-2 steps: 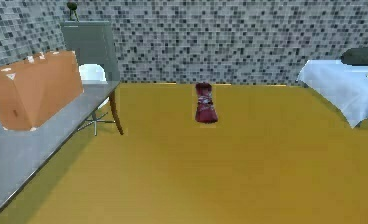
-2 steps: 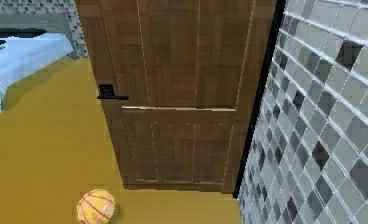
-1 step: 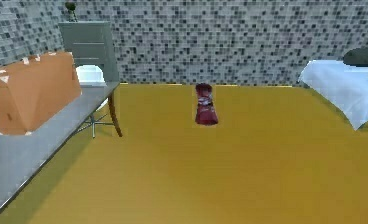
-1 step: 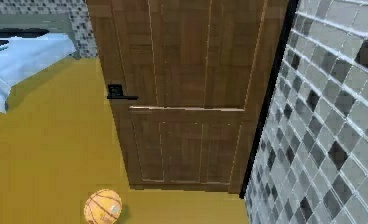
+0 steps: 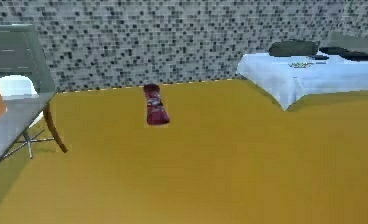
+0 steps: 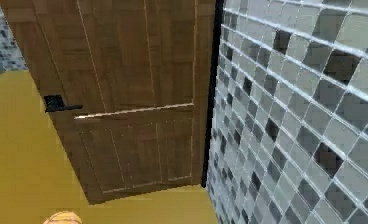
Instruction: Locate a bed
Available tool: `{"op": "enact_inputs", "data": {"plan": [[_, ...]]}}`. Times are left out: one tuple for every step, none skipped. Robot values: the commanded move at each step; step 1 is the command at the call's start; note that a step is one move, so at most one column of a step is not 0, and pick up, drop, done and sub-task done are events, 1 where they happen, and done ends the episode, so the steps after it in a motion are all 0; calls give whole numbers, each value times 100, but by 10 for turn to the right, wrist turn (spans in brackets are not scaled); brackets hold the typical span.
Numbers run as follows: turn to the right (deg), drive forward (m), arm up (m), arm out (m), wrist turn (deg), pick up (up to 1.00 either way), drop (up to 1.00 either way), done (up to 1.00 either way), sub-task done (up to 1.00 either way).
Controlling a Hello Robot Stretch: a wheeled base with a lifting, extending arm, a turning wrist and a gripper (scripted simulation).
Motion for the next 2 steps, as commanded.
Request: {"op": "enact_inputs", "data": {"plan": [[0, 85, 0, 0, 0, 0, 0, 0, 0], [420, 0, 0, 0, 0, 0, 0, 0, 0]]}}
